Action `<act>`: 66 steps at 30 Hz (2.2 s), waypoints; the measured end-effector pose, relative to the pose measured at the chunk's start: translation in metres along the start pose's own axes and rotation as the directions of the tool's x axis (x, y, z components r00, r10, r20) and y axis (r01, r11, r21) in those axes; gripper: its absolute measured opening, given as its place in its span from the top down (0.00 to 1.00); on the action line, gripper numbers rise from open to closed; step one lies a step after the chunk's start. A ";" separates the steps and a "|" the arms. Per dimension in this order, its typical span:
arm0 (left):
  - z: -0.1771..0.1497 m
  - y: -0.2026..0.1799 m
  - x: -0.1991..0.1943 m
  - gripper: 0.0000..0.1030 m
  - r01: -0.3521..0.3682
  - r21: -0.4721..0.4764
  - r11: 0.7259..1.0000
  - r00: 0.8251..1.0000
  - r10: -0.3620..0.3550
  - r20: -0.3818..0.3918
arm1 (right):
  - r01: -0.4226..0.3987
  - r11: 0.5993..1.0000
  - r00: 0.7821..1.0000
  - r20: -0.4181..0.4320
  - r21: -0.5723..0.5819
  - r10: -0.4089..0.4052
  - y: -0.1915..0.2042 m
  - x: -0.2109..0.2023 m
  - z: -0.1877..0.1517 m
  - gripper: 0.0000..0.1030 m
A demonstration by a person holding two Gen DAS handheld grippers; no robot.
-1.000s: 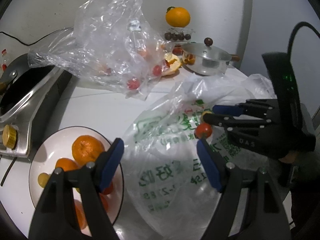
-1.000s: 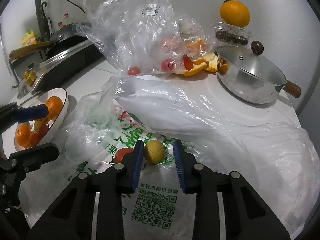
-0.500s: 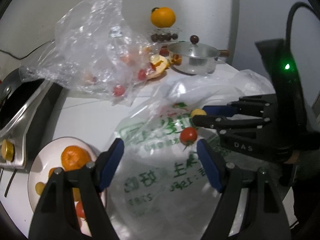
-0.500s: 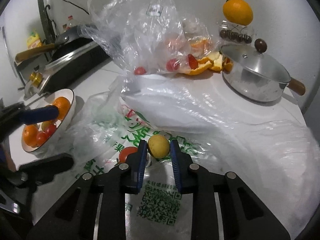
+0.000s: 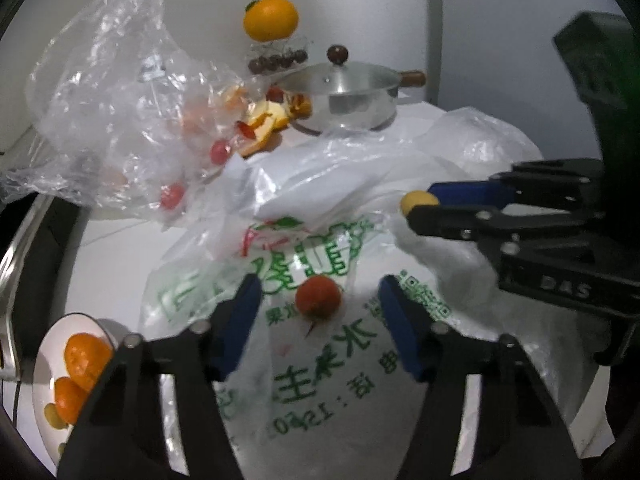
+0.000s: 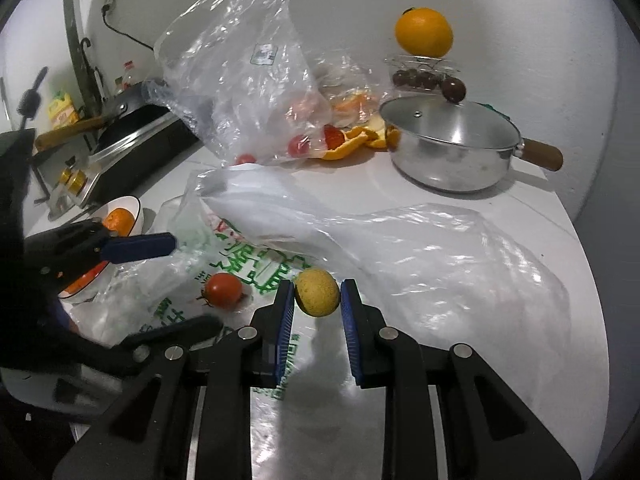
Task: Organize fruits
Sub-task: 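Grasp a red tomato with the left gripper while the right gripper grasps a yellow fruit, then carry the red tomato and yellow fruit in both grippers over the white plate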
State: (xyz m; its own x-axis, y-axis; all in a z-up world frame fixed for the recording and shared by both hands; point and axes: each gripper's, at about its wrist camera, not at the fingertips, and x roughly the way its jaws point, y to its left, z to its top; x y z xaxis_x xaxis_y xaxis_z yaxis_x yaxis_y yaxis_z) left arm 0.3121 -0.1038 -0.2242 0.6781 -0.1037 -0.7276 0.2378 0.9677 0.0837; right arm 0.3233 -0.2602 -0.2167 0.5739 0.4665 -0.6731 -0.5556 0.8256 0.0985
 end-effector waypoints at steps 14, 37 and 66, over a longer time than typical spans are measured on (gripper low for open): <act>-0.002 -0.002 0.025 0.73 0.022 0.032 0.999 0.998 -0.020 -0.052 | 0.000 1.000 1.000 0.016 0.013 0.000 -0.006 -0.001 -0.001 0.75; -0.015 0.022 -0.060 0.73 0.026 -0.003 1.000 0.994 -0.026 0.110 | 0.038 0.998 0.999 0.041 -0.060 -0.035 0.049 -0.032 0.008 0.75; -0.080 0.110 -0.128 0.73 -0.066 -0.150 0.986 0.984 0.089 0.154 | -0.010 0.980 1.000 0.021 -0.199 0.015 0.157 -0.022 0.023 0.75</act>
State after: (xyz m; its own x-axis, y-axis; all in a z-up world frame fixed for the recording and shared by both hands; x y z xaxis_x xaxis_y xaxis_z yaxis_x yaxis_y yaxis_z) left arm 0.1954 0.0346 -0.1763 0.7956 -0.0511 -0.6037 0.0855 0.9959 0.0284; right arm 0.2369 -0.1341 -0.1695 0.5781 0.4852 -0.6560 -0.6701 0.7410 -0.0425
